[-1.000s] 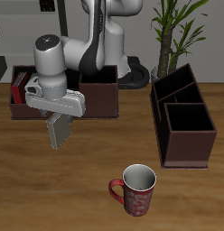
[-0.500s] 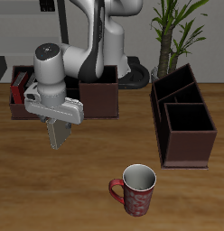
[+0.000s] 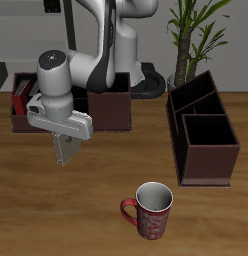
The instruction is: Place the red book into the back desk caddy's left compartment and place the black book into the back desk caddy's left compartment and place the yellow book into the left desk caddy's right compartment
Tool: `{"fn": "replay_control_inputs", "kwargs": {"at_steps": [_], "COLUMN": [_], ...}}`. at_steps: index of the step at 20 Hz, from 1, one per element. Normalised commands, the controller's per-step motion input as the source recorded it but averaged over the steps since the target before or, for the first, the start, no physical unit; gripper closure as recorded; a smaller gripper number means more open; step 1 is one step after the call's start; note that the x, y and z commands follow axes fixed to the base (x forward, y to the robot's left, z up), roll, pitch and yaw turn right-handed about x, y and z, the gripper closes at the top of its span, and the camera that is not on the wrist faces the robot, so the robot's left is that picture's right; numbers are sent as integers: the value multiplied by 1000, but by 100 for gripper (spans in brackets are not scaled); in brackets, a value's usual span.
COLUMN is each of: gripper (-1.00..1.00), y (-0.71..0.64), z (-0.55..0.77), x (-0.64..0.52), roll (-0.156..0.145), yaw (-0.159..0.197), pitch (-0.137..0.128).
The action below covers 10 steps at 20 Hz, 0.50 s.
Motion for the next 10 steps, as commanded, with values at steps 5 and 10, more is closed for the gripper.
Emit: {"fn": "replay_control_inputs", "kwargs": {"at_steps": [5, 10], "gripper": [100, 100], "y": [196, 440], "z": [495, 731], "x": [190, 280], "roll": [-26, -36], "yaw": [9, 35], "pitch": [-25, -18]}}
